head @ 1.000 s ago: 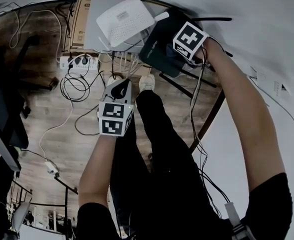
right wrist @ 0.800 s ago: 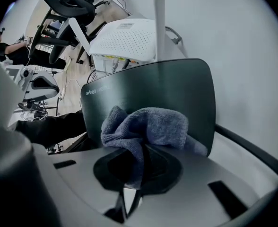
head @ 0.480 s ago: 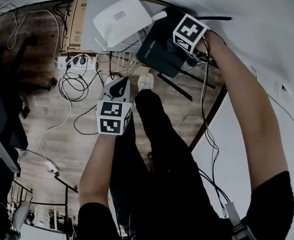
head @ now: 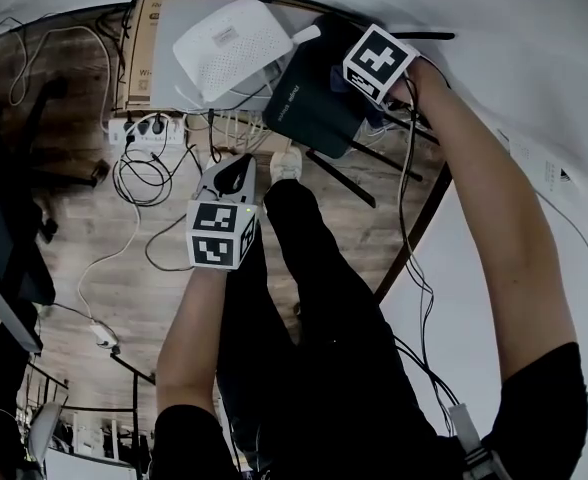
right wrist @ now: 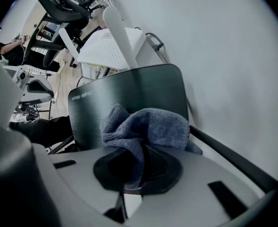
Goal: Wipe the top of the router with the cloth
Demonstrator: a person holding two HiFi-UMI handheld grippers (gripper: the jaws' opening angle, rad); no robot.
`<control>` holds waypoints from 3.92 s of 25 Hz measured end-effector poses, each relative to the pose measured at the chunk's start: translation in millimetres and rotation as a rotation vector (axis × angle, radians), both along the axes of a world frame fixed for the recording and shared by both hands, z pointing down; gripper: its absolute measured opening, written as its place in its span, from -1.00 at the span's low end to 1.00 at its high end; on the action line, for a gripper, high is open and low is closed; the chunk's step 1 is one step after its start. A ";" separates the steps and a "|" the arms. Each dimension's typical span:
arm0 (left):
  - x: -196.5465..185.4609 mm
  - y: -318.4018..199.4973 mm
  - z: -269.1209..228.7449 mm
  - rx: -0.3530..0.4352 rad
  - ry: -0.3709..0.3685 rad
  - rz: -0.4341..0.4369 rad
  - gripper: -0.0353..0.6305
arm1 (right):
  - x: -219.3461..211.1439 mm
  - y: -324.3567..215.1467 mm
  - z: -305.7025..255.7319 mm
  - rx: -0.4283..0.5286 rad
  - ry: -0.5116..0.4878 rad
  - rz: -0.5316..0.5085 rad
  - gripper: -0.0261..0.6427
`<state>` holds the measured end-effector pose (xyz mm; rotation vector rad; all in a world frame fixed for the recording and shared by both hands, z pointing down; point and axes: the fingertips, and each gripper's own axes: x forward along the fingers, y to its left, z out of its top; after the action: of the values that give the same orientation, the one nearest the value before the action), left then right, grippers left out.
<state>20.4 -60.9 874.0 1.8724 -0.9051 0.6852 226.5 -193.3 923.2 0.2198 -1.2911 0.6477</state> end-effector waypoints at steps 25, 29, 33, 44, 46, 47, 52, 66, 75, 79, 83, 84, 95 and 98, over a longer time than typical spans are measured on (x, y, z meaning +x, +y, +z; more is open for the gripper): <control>13.9 -12.8 -4.9 0.008 0.030 0.040 -0.90 | 21.4 -44.2 5.8 0.072 0.208 -0.141 -0.88; 12.6 -10.2 -4.5 0.014 0.032 0.041 -0.90 | 21.7 -42.3 6.8 0.029 0.211 -0.146 -0.88; 11.1 -1.1 -1.0 0.001 0.026 0.037 -0.90 | 24.2 -33.5 3.6 0.016 0.239 -0.147 -0.88; 11.8 9.5 -11.2 0.022 0.031 0.058 -0.90 | 23.3 5.8 -0.6 -0.055 0.289 -0.297 -0.88; 6.9 13.1 -9.7 0.020 0.024 0.049 -0.90 | 21.1 15.2 -0.5 -0.085 0.277 -0.307 -0.88; 4.6 15.4 -8.7 0.019 0.020 0.046 -0.90 | 20.4 20.5 -0.7 -0.102 0.272 -0.312 -0.88; -3.7 25.9 -5.3 0.017 0.007 0.033 -0.90 | 14.5 40.2 -5.3 -0.120 0.287 -0.414 -0.88; -10.8 32.8 -51.3 0.074 -0.001 -0.015 -0.90 | -35.4 137.7 -16.7 -0.211 0.083 -0.502 -0.88; -30.7 15.0 -135.5 0.146 -0.056 -0.124 -0.90 | -54.8 114.3 -95.5 -0.018 -0.059 -0.281 -0.88; -33.0 5.3 -200.3 0.186 -0.065 -0.186 -0.90 | -64.9 104.1 -161.0 0.152 -0.150 -0.131 -0.88; -35.2 -17.1 -273.5 0.254 -0.067 -0.230 -0.90 | -82.4 90.3 -229.6 0.321 -0.306 0.057 -0.88; -34.8 -21.8 -291.8 0.272 -0.066 -0.230 -0.90 | -84.9 88.1 -246.6 0.362 -0.343 0.111 -0.88; -35.8 -63.8 -485.8 0.528 -0.097 -0.250 -0.90 | -127.9 58.6 -497.5 1.002 -0.897 0.387 -0.88; -28.8 -74.2 -526.1 0.592 -0.098 -0.209 -0.90 | -127.4 49.4 -563.3 1.153 -0.975 0.414 -0.88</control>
<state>-8.4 -135.1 347.9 2.2187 -1.4621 0.4053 99.1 -143.9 359.9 1.2503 -2.5119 0.2467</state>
